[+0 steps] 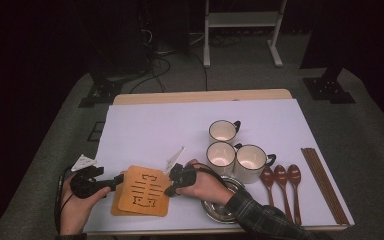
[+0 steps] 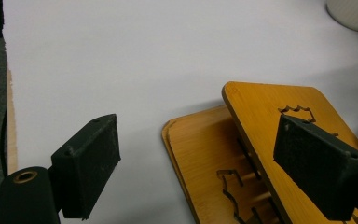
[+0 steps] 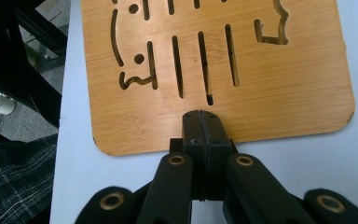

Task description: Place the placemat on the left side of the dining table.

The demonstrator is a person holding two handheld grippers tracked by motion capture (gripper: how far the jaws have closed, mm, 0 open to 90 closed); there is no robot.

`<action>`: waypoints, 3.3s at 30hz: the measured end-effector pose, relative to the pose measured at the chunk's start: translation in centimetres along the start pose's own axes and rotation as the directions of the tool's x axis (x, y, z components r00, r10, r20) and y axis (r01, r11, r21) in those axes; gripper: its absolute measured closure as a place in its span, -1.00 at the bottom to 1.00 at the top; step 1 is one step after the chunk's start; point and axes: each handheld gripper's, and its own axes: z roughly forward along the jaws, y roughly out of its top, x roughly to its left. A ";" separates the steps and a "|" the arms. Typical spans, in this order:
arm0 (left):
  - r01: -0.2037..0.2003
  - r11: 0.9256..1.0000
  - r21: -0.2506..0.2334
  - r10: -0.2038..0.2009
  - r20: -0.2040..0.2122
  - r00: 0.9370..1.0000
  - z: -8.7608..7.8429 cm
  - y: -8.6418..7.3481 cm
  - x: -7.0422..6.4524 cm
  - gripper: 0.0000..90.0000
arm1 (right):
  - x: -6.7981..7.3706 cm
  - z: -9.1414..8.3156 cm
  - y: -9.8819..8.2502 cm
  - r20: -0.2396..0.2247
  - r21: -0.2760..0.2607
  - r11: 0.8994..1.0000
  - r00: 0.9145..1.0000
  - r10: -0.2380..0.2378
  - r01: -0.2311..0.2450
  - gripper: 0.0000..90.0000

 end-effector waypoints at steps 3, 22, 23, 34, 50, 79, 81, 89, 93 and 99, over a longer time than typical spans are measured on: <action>-0.002 1.000 -0.006 0.002 0.012 1.000 0.0 -0.1 -0.2 -0.70 | 0.0 0.0 0.0 -0.001 0.000 1.000 1.000 0.001 -0.001 0.99; 0.005 1.000 0.002 -0.005 0.105 0.994 0.7 -0.9 -1.6 -0.70 | 0.0 0.0 0.0 -0.003 0.001 1.000 1.000 0.002 -0.002 0.99; 0.003 1.000 0.004 -0.004 0.108 0.994 0.8 -0.9 -1.7 -0.70 | 0.0 0.0 0.0 -0.003 0.001 1.000 1.000 0.002 -0.002 0.99; -0.007 1.000 0.026 0.003 0.145 0.989 1.6 -1.4 -2.4 -0.70 | -0.1 0.0 0.0 -0.003 0.002 1.000 1.000 0.003 -0.003 0.99; -0.008 0.998 0.064 -0.003 0.180 0.984 2.9 -1.7 -2.9 -0.70 | 0.0 0.0 0.0 -0.003 0.002 1.000 1.000 0.002 -0.002 0.99; -0.038 0.995 0.095 0.013 0.251 0.968 3.7 -1.4 -4.0 -0.52 | 0.0 0.0 0.0 0.001 0.003 1.000 1.000 -0.005 0.005 0.99; -0.034 0.995 0.089 0.011 0.253 0.967 3.5 -1.3 -4.1 -0.48 | 0.0 0.0 0.0 0.000 0.003 1.000 1.000 -0.005 0.005 0.99; -0.038 0.995 0.091 0.011 0.283 0.959 3.4 -1.1 -4.2 -0.17 | 0.1 0.0 0.0 0.004 0.002 1.000 1.000 -0.013 0.013 0.99; -0.022 0.995 0.096 -0.007 0.287 0.958 3.5 -1.2 -4.0 -0.15 | 0.1 0.0 -0.1 0.007 0.000 1.000 1.000 -0.018 0.018 0.99; 0.017 0.995 0.094 -0.043 0.286 0.957 3.3 -1.1 -3.8 -0.04 | 0.1 0.0 -0.1 0.008 0.002 1.000 1.000 -0.020 0.020 0.99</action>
